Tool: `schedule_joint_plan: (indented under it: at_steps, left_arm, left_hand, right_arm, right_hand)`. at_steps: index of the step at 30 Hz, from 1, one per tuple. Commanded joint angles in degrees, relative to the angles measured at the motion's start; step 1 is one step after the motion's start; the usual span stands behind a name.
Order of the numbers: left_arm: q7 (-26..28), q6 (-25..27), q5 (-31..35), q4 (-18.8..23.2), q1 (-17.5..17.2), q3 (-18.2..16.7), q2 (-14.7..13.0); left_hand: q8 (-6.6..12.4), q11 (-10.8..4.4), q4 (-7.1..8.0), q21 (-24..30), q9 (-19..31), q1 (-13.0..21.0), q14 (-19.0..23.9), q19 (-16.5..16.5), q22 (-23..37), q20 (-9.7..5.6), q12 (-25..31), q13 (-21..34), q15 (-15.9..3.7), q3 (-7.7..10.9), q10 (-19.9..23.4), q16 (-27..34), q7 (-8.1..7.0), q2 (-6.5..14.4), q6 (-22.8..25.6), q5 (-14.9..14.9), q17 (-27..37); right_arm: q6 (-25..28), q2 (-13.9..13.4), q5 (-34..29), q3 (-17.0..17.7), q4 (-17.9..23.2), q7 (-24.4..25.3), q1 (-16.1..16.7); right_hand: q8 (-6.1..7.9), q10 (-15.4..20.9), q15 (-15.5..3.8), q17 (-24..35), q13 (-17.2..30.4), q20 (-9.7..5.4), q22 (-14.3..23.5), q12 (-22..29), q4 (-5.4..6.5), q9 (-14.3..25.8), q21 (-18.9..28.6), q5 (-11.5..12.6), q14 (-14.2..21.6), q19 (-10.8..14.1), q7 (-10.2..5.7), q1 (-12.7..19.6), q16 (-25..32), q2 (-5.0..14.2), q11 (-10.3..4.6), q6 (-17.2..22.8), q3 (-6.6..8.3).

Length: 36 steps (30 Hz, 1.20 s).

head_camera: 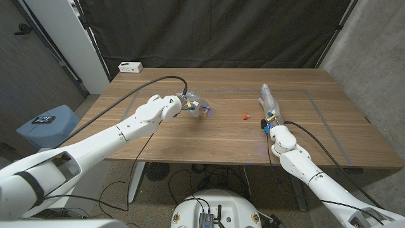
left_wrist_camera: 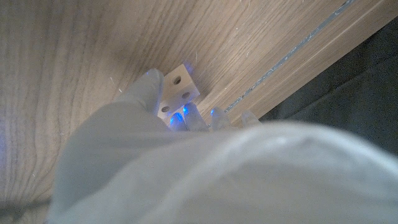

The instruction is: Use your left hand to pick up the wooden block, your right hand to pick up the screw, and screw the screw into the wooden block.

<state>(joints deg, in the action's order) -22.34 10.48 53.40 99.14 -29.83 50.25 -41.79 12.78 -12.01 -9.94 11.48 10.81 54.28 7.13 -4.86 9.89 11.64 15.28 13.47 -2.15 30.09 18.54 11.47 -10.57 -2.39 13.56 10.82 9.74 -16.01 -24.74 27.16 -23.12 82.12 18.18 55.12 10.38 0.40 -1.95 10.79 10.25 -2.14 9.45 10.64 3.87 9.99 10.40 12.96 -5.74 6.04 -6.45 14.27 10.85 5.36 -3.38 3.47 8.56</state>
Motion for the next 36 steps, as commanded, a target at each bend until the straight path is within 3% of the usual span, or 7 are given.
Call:
schedule_joint_plan:
  at_steps: [1,2,17,36]
  left_arm:
    - [4.6,0.7,2.5,0.2,-2.4,-0.1,-0.1]
    - [5.0,0.9,2.6,0.1,-2.5,-0.2,-0.1]
    - [8.7,2.1,4.0,-2.1,-2.9,0.1,1.3]
    - [12.4,0.6,3.0,-3.6,-2.7,0.7,1.9]
  left_hand:
    - [0.31,-0.09,-0.03,0.4,0.3,1.1,1.1,0.9,0.0,0.11,0.3,0.3,-1.97,-0.34,0.7,0.4,0.34,0.0,0.9,0.4,0.2]
    - [0.45,-0.30,-0.08,0.4,0.3,1.7,1.4,1.4,0.0,-0.25,0.6,0.5,-2.51,-0.55,1.4,0.4,-0.29,-0.3,1.5,0.5,0.3]
    - [0.71,-0.40,0.27,0.3,0.3,3.1,2.9,3.0,0.0,-0.07,1.1,1.2,-2.37,-1.40,2.6,0.5,0.49,-0.3,3.1,0.7,0.4]
    - [1.94,-0.47,0.50,0.2,0.6,5.6,6.5,5.8,0.1,-1.31,3.4,3.6,-3.96,-3.04,6.8,1.2,-0.31,0.1,8.3,0.9,0.5]
  right_arm:
    - [-0.4,0.2,-0.2,0.1,0.1,0.3,0.3]
    - [-0.4,0.2,-0.2,0.1,0.0,0.3,0.3]
    - [-0.8,0.5,-0.1,0.0,-1.1,-0.2,-0.4]
    - [-1.2,0.6,0.2,0.3,-1.4,-0.2,0.0]
  right_hand:
    - [0.38,0.0,-0.17,0.2,0.2,-1.23,0.2,0.2,-0.32,0.3,0.3,0.4,-0.2,-0.3,0.23,0.1,0.3,0.14,-0.29,-0.2,0.01]
    - [0.38,0.1,-0.14,0.2,0.2,-1.23,0.2,0.2,-0.32,0.3,0.3,0.4,-0.3,-0.3,0.24,0.1,0.3,0.14,-0.33,-0.2,0.01]
    - [0.37,0.0,-0.17,0.2,0.2,-1.24,0.2,0.2,-0.42,0.3,0.4,0.4,-0.3,-0.2,0.22,0.0,0.3,0.15,-0.38,-0.2,0.00]
    - [0.38,0.0,-0.20,0.2,0.2,-1.25,0.2,0.2,-0.54,0.3,0.4,0.4,-0.3,-0.2,0.25,-0.1,0.4,0.19,-0.39,-0.2,0.01]
